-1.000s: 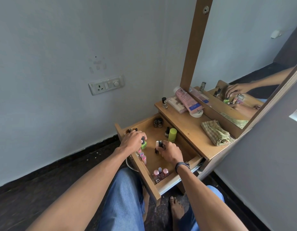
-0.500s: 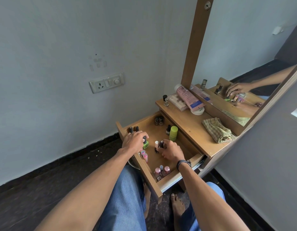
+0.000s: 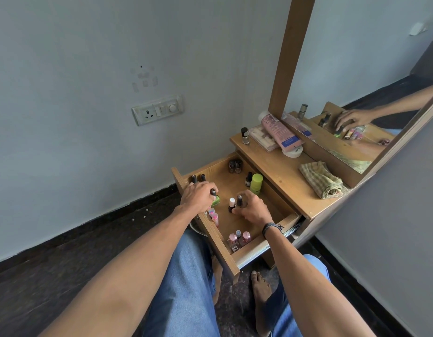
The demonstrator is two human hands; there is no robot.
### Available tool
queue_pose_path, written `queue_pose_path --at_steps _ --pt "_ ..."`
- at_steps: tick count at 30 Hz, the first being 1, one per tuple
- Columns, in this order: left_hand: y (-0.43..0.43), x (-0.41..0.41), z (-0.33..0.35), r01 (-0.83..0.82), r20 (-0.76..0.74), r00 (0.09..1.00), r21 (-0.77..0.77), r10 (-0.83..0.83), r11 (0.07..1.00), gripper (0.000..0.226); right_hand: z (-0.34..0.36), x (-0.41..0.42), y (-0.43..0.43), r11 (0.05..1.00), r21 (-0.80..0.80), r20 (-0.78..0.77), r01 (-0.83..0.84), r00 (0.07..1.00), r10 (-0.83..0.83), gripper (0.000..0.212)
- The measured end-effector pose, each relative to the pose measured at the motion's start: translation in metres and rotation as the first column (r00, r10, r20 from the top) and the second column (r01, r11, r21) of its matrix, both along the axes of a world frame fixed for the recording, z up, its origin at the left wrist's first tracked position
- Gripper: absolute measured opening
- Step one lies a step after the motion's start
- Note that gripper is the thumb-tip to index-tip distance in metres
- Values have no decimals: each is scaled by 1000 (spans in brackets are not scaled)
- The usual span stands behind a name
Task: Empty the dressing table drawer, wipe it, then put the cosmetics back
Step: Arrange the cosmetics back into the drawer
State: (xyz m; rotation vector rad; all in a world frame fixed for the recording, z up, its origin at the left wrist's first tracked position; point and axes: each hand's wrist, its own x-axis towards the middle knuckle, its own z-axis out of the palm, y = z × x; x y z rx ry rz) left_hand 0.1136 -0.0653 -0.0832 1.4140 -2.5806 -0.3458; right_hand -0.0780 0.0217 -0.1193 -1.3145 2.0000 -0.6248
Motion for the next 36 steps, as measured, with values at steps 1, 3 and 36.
queue_pose_path --at_steps 1,3,36 --pt "0 0 0 -9 -1 1000 -12 9 1000 24 -1 0 0 1000 0 7 0 1000 0 56" --pt "0 0 0 -31 -19 999 -33 30 999 23 -4 -1 -1 1000 7 13 -8 1000 8 57" --pt "-48 24 25 -49 199 978 -91 66 995 15 6 1 3 997 -56 6 -57 998 57 25"
